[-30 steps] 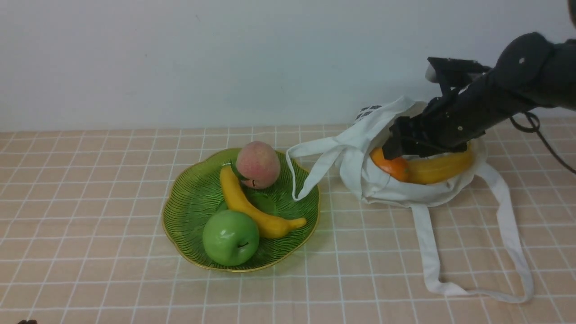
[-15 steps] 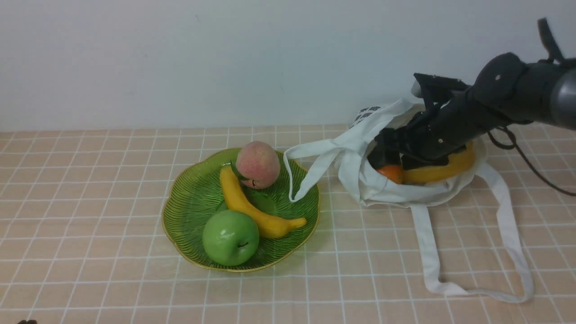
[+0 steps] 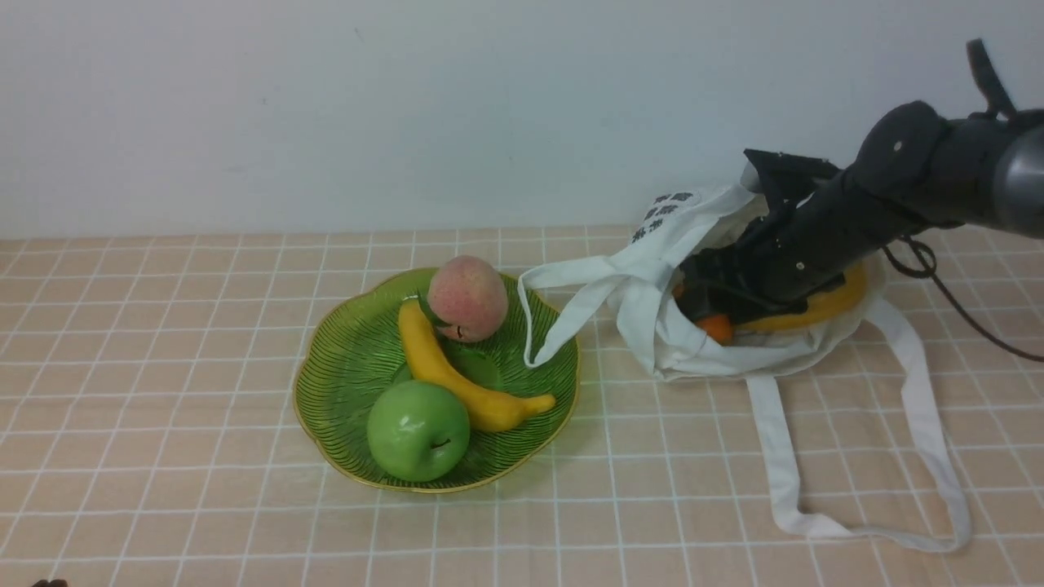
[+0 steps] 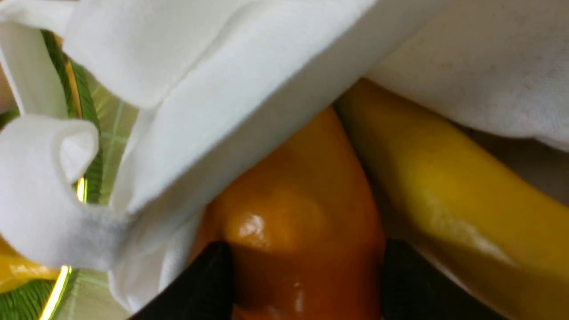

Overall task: Take the fruit out of the bag on the brown coffee tablecloth and place them on the plate.
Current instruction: 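Reach into the bag and grasp a fruit with the right gripper, then take the mango out of the bag and place it on the plate with the right gripper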

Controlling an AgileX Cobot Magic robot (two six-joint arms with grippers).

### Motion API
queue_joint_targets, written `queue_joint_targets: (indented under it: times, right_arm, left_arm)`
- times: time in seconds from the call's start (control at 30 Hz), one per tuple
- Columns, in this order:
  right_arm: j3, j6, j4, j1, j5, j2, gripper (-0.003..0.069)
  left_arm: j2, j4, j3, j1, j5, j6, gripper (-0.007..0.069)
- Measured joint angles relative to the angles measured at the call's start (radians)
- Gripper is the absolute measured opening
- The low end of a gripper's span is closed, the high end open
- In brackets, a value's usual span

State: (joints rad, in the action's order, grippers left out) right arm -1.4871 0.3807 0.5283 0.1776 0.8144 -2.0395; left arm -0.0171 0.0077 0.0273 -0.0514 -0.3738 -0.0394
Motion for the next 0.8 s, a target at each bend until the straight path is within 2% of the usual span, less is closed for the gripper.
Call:
queue_joint_targets:
  times: [0.07,0.3,0.47,0.63,0.8]
  right_arm:
    - [0.0,-0.013,-0.024,0.0,0.01,0.018,0.0395]
    - [0.0,-0.184,-0.272,0.0,0.075,0.168,0.039]
    - [0.0,-0.262,-0.367,0.0,0.123,0.287,0.038]
    - [0.0,-0.277,-0.363,0.0,0.171,0.418,0.0372]
    - [0.0,-0.208,-0.217,0.038,0.186,0.507,0.0367]
  left_arm:
    - [0.0,0.0,0.0,0.0,0.0,0.0,-0.0008]
    - [0.0,0.0,0.0,0.0,0.0,0.0,-0.0008]
    - [0.0,0.0,0.0,0.0,0.0,0.0,-0.0008]
    - [0.0,0.0,0.0,0.0,0.0,0.0,-0.0008]
    - [0.0,0.0,0.0,0.0,0.0,0.0,-0.0008]
